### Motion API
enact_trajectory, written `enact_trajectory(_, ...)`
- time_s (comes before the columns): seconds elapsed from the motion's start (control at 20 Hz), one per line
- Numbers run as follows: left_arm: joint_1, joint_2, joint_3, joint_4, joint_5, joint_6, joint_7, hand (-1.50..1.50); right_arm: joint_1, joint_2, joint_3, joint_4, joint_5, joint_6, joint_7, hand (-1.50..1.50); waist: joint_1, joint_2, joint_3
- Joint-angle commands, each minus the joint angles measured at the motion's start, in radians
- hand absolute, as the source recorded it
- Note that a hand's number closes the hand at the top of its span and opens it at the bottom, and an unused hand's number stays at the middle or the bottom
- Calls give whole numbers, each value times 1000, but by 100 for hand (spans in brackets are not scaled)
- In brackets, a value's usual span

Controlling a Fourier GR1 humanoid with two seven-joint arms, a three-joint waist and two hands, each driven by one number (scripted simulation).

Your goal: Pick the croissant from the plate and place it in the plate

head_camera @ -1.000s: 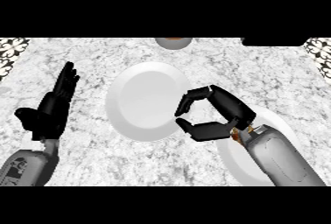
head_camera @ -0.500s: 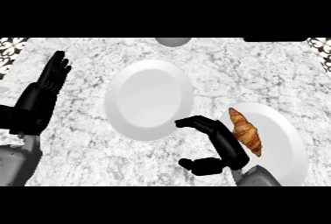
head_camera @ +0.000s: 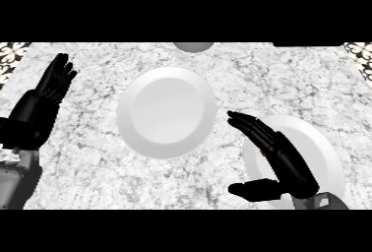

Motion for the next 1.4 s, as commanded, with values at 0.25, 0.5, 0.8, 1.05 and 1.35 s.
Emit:
enact_trajectory(0.25,-1,-12,-1,8,-15,2,5,0,-64,-255,25,-189,194,289,533,-150,-14,-5,-5)
enact_trajectory(0.5,-24,-16,-14,-5,-33,6,27,0,-128,-317,64,-233,145,560,763,-150,4,1,-3)
enact_trajectory(0.8,-14,-27,18,-30,-19,-20,62,0,-173,-210,93,-243,134,707,951,-150,16,4,1)
enact_trajectory(1.05,63,-35,57,-36,-36,-66,1,0,-169,-161,52,-195,217,731,948,-150,16,4,1)
enact_trajectory(1.35,-44,-78,68,37,-66,-79,18,0,-224,-117,23,-96,295,815,965,-150,12,6,1)
